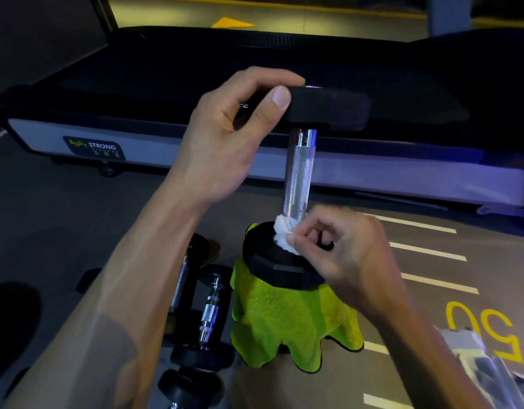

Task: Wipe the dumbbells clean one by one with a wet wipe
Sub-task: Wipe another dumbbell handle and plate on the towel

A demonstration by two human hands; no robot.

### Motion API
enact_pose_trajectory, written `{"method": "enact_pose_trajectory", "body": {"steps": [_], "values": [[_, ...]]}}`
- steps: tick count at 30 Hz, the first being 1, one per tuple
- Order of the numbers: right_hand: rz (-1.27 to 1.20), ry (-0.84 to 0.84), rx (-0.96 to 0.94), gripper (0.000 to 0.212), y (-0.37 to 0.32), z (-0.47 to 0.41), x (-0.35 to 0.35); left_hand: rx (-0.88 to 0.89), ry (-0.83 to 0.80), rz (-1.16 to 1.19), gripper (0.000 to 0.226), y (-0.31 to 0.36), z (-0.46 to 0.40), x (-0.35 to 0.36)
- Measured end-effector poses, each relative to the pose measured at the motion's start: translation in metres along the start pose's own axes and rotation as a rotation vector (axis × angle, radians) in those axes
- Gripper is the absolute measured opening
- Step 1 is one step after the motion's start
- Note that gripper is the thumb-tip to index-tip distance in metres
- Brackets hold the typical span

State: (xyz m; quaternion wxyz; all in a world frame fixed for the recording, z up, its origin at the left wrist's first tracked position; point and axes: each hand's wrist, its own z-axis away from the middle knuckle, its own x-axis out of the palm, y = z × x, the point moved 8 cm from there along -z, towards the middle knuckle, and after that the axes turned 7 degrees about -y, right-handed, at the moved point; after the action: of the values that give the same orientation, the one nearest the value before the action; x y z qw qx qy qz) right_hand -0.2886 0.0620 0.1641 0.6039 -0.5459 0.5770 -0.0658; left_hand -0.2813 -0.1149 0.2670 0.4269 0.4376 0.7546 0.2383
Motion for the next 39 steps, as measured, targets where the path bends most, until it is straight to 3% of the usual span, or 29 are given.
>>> {"method": "enact_pose_trajectory", "body": {"steps": [3, 5, 11, 17, 25, 29, 34, 39], "values": [[0.127, 0.135, -0.079, 0.016, -0.018, -0.016, -0.015, 0.006, -0.007, 0.020, 0.021, 0.000, -0.001, 0.002], [0.084, 0.218, -0.109, 0.012, -0.022, -0.019, -0.017, 0.002, 0.004, 0.032, 0.020, -0.002, -0.003, 0.001], [0.059, -0.118, -0.012, 0.014, 0.001, -0.013, 0.002, -0.012, 0.022, 0.068, 0.020, -0.010, -0.006, -0.002], [-0.005, 0.169, -0.064, 0.016, -0.006, -0.013, -0.013, -0.050, 0.023, 0.109, 0.020, -0.014, -0.006, 0.002], [-0.189, -0.125, 0.127, 0.018, 0.026, -0.015, -0.005, -0.060, 0.029, 0.168, 0.020, -0.015, 0.000, 0.000], [-0.289, 0.070, 0.101, 0.016, 0.012, -0.014, -0.008, -0.055, 0.039, 0.160, 0.020, -0.016, 0.001, 0.000], [-0.217, 0.006, 0.151, 0.018, 0.017, -0.003, 0.005, -0.080, 0.046, 0.190, 0.021, -0.016, 0.001, -0.003], [-0.350, 0.140, 0.173, 0.022, 0.017, 0.001, 0.001, -0.163, 0.039, 0.293, 0.019, -0.015, 0.003, -0.001]]}}
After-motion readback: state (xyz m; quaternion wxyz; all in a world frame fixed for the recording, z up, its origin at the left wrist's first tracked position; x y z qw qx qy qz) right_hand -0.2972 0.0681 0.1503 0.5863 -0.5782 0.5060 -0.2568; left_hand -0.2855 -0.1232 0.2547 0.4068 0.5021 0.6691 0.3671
